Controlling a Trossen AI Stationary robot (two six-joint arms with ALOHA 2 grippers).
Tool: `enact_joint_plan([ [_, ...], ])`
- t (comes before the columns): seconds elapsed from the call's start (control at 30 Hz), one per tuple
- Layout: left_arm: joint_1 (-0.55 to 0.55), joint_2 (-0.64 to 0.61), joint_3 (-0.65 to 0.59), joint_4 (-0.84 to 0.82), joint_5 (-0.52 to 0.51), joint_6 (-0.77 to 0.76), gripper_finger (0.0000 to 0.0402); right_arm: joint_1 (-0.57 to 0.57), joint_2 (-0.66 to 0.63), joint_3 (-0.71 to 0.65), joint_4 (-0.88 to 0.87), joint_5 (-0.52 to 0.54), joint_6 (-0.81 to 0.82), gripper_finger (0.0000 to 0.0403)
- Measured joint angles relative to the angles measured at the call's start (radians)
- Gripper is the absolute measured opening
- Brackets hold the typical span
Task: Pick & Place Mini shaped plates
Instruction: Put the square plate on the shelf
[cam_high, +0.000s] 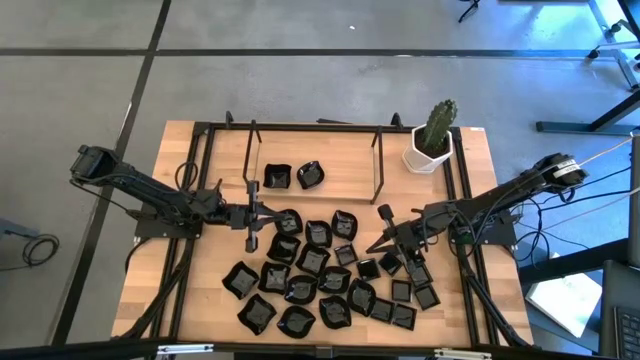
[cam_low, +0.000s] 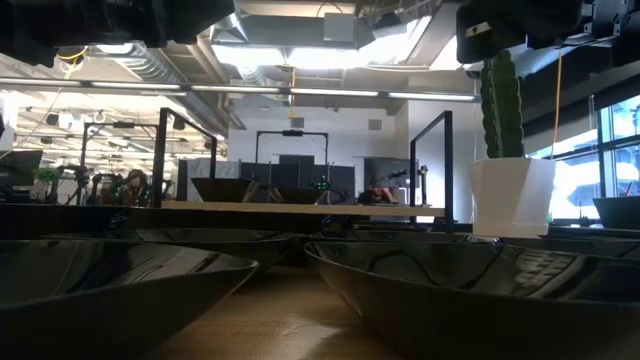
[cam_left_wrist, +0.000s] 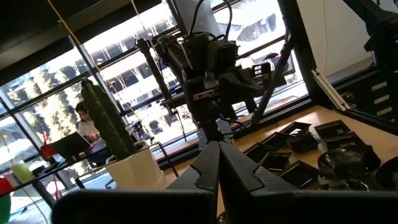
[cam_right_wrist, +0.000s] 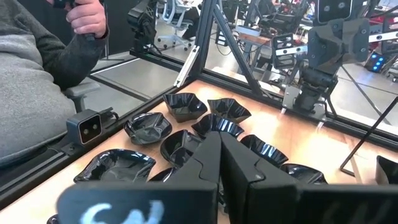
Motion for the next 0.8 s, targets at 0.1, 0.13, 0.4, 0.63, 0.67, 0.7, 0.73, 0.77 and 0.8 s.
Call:
enact_joint_plan([
  [0.1, 0.000, 0.000, 0.000, 0.000, 0.000, -0.003, 0.0005, 0.000, 0.000, 0.000, -0.027, 0.000, -0.008, 0.0008],
  [0.13, 0.000, 0.000, 0.000, 0.000, 0.000, -0.003, 0.0007, 0.000, 0.000, 0.002, -0.049, 0.000, -0.016, 0.0008],
  [0.4, 0.000, 0.000, 0.000, 0.000, 0.000, -0.003, 0.0005, 0.052, 0.019, 0.230, -0.546, 0.125, 0.082, 0.0008],
  [0.63, 0.000, 0.000, 0.000, -0.001, 0.000, -0.004, 0.0006, 0.204, 0.149, 0.464, -1.000, 0.252, 0.286, 0.0008],
  [0.67, 0.000, 0.000, 0.000, -0.001, 0.000, -0.007, 0.0008, 0.225, 0.171, 0.489, -1.055, 0.252, 0.329, 0.0008],
  [0.7, 0.000, 0.000, 0.000, -0.001, -0.001, -0.014, 0.0009, 0.243, 0.194, 0.511, -1.105, 0.253, 0.375, 0.0008],
  [0.73, 0.000, 0.000, 0.000, -0.001, -0.001, -0.015, 0.0010, 0.259, 0.215, 0.529, -1.149, 0.253, 0.418, 0.0008],
  [0.77, 0.000, 0.000, 0.000, -0.001, -0.001, -0.015, 0.0010, 0.271, 0.232, 0.542, -1.179, 0.254, 0.456, 0.0008],
  [0.8, 0.000, 0.000, 0.000, -0.001, -0.001, -0.015, 0.0010, 0.282, 0.250, 0.551, -1.202, 0.254, 0.495, 0.0008],
])
